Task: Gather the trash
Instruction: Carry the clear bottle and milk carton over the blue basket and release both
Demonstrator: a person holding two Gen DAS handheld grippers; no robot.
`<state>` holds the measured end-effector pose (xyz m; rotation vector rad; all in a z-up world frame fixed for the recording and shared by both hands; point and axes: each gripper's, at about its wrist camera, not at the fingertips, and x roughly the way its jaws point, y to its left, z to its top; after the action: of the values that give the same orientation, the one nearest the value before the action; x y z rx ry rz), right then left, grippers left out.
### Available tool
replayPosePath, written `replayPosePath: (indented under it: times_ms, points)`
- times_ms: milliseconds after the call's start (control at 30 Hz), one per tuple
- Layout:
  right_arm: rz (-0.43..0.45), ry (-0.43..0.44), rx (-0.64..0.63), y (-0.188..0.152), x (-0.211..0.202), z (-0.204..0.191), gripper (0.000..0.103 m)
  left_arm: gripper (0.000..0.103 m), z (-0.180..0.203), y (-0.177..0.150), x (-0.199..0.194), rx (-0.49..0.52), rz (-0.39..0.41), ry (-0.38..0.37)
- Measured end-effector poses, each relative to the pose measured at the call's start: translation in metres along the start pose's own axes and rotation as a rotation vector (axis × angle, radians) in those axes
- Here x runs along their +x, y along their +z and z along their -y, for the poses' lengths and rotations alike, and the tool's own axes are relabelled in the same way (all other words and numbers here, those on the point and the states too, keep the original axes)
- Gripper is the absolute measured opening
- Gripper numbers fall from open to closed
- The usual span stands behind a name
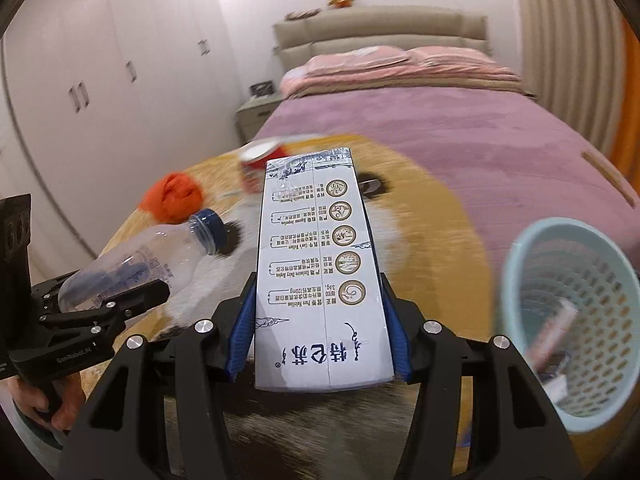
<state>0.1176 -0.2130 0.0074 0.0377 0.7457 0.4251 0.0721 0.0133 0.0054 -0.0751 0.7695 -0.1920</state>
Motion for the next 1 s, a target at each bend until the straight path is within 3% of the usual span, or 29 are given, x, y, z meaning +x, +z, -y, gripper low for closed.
replayPosePath:
  times_ms: [233, 533, 700, 1000]
  points:
    - [0.067, -0.128, 0.139, -0.006, -0.041, 0.072, 0.052, 0.045, 0.07, 0.027, 0.021, 0.109, 0.027, -0.099]
    - [0.049, -0.263, 0.373, -0.023, -0.061, 0.163, 0.052, 0.045, 0.175, 0.052, 0.073, 0.24, -0.016, -0.246]
    - [0.008, -0.432, 0.386, -0.035, -0.056, 0.185, 0.052, 0.045, 0.215, 0.053, 0.114, 0.319, -0.068, -0.235]
    - [-0.029, -0.434, 0.52, -0.052, -0.048, 0.224, 0.054, 0.046, 0.249, 0.057, 0.158, 0.319, -0.141, -0.277]
